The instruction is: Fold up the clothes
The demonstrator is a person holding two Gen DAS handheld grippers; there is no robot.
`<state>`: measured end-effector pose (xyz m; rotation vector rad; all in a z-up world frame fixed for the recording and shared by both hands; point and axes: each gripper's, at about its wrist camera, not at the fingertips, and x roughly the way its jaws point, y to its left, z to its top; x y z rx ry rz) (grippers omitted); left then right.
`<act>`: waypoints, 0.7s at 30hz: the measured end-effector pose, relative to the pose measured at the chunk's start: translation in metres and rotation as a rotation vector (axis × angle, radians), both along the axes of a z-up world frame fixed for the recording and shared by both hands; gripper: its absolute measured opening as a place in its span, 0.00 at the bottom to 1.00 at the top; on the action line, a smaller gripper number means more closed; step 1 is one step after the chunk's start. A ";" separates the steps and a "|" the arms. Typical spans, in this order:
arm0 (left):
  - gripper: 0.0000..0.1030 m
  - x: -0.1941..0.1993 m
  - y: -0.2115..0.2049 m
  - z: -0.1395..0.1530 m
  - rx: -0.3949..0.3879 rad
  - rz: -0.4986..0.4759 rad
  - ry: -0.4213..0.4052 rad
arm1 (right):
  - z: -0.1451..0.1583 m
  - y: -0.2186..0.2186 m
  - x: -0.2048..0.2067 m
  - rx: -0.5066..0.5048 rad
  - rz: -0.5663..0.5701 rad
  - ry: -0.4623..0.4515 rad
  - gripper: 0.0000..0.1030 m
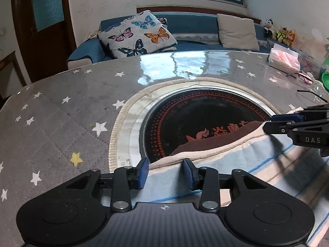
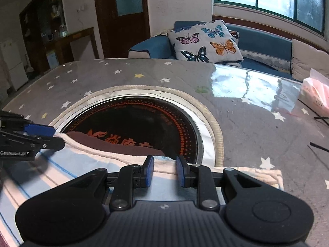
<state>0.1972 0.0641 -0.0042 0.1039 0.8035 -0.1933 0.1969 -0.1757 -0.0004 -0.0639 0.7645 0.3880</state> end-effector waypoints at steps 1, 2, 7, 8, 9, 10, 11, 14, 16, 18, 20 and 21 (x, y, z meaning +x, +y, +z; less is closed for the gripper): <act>0.39 -0.001 0.002 0.002 0.002 0.004 -0.003 | 0.001 0.000 0.000 0.001 -0.002 -0.001 0.23; 0.39 -0.003 0.004 0.004 0.004 0.009 -0.009 | 0.004 0.001 -0.002 -0.006 -0.001 -0.007 0.24; 0.43 -0.019 0.020 0.018 0.005 0.046 -0.046 | 0.020 0.010 -0.023 -0.028 0.039 -0.049 0.32; 0.46 -0.023 0.025 0.020 0.006 0.057 -0.051 | 0.022 0.013 -0.028 -0.032 0.052 -0.054 0.33; 0.49 -0.028 0.030 0.022 0.009 0.069 -0.054 | 0.024 0.016 -0.033 -0.033 0.065 -0.058 0.35; 0.54 -0.033 0.035 0.024 0.012 0.082 -0.056 | 0.026 0.021 -0.040 -0.035 0.089 -0.061 0.36; 0.59 -0.038 0.040 0.025 0.015 0.096 -0.059 | 0.028 0.027 -0.048 -0.038 0.118 -0.063 0.40; 0.80 -0.054 0.058 0.028 0.022 0.148 -0.061 | 0.029 0.050 -0.072 -0.062 0.221 -0.073 0.43; 0.85 -0.063 0.071 0.029 0.017 0.184 -0.059 | 0.028 0.068 -0.088 -0.075 0.295 -0.080 0.46; 0.87 -0.073 0.081 0.030 0.007 0.214 -0.057 | 0.026 0.085 -0.103 -0.082 0.367 -0.083 0.48; 0.89 -0.082 0.090 0.031 -0.005 0.241 -0.054 | 0.025 0.103 -0.116 -0.091 0.434 -0.093 0.48; 0.89 -0.086 0.094 0.031 -0.012 0.253 -0.052 | 0.025 0.112 -0.123 -0.096 0.468 -0.099 0.48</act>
